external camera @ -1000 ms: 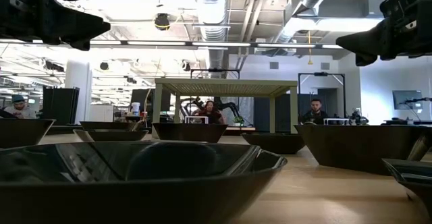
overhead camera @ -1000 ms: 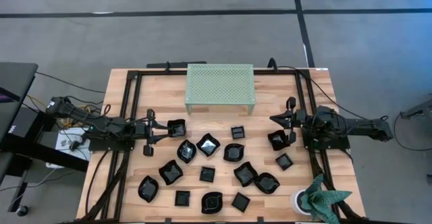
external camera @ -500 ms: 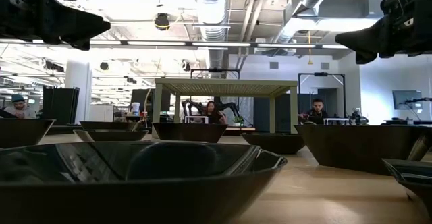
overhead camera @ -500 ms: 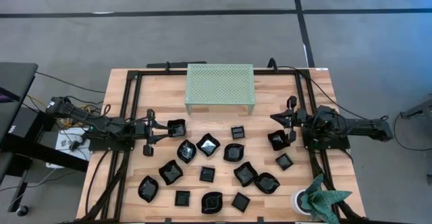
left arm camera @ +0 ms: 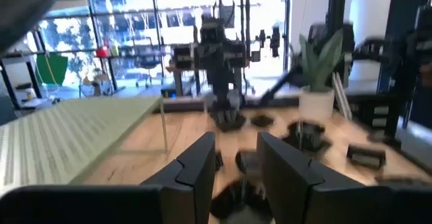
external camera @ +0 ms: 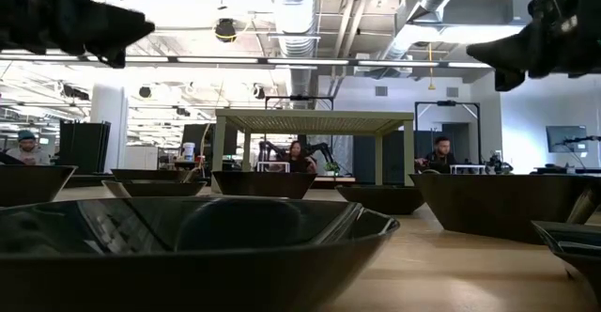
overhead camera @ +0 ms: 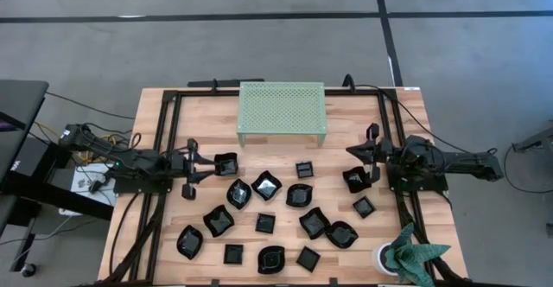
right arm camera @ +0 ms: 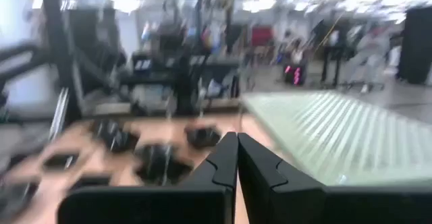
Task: Pick & Place Mini shaped plates
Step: Put the distorted square plate on the shelf
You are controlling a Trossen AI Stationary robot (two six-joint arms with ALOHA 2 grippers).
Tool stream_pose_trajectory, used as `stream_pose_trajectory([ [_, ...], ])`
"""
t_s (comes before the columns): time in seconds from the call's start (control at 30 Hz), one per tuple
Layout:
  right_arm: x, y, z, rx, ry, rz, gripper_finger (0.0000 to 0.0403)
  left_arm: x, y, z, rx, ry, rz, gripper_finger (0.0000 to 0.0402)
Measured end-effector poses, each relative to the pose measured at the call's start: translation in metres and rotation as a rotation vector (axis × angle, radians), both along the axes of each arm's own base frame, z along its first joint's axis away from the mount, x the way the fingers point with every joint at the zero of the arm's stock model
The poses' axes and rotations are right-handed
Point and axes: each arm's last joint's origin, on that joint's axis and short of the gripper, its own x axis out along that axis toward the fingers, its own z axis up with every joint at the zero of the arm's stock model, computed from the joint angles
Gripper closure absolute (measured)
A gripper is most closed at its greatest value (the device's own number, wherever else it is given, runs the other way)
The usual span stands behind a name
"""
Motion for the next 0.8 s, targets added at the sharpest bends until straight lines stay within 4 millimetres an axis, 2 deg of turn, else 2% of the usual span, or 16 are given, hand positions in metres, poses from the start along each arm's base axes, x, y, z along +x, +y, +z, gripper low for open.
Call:
stream_pose_trajectory([
  [0.13, -0.004, -0.001, 0.018, -0.003, -0.189, -0.029, 0.0397, 0.000, 0.000, 0.020, -0.001, -0.050, 0.012, 0.0289],
  [0.23, -0.009, -0.001, 0.031, -0.037, -0.326, -0.035, 0.0397, 0.002, 0.000, 0.044, 0.033, -0.055, 0.051, 0.0289],
  [0.37, -0.013, 0.000, 0.040, -0.160, -0.383, -0.076, 0.0397, 0.011, -0.001, 0.070, 0.067, 0.131, 0.115, 0.0289],
  [0.47, -0.015, 0.000, 0.046, -0.159, -0.397, -0.075, 0.0397, 0.020, -0.004, 0.080, 0.060, 0.324, 0.150, 0.0289],
  [0.6, -0.011, 0.000, 0.043, -0.124, -0.361, -0.034, 0.0395, 0.033, -0.009, 0.077, -0.032, 0.499, 0.185, 0.0289],
  [0.7, -0.006, 0.001, 0.042, -0.137, -0.323, 0.018, 0.0379, 0.039, -0.012, 0.061, -0.063, 0.632, 0.219, 0.0289],
  [0.8, -0.001, 0.002, 0.051, -0.139, -0.297, 0.048, 0.0346, 0.040, -0.012, 0.041, -0.071, 0.777, 0.270, 0.0289],
])
